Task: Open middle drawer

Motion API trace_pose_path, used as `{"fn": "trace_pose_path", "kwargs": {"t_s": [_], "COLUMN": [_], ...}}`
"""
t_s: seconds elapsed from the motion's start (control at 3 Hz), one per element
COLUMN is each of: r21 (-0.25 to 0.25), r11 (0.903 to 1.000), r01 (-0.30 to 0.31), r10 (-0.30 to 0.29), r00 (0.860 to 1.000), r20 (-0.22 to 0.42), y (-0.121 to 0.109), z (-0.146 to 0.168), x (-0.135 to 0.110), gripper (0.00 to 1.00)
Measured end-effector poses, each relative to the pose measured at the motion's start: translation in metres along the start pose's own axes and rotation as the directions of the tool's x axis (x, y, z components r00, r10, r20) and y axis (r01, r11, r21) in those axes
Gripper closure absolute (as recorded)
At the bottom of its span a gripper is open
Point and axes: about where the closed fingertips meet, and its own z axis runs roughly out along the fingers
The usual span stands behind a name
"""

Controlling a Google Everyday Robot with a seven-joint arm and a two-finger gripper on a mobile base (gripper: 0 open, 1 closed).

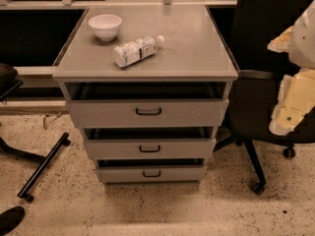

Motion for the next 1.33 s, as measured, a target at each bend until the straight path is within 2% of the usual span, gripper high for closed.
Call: {"fn": "trace_pose_path", "kwargs": {"t_s": [0.67,1.0,1.33], "r21": [-0.003,-0.005,-0.039], "r11": [1.0000,0.9999,0.9958], "r01": [0.000,-0.017,-0.083], "r10": [0.000,0.017,0.086], "r00": [1.000,0.999,0.992], "r20": [-0.002,0.030,0.089], "y": [0.001,0.006,0.025], "z": [0.005,0.017,0.063], "x": [-0.002,-0.001,0.001], "gripper": [0.00,0.00,0.00]}}
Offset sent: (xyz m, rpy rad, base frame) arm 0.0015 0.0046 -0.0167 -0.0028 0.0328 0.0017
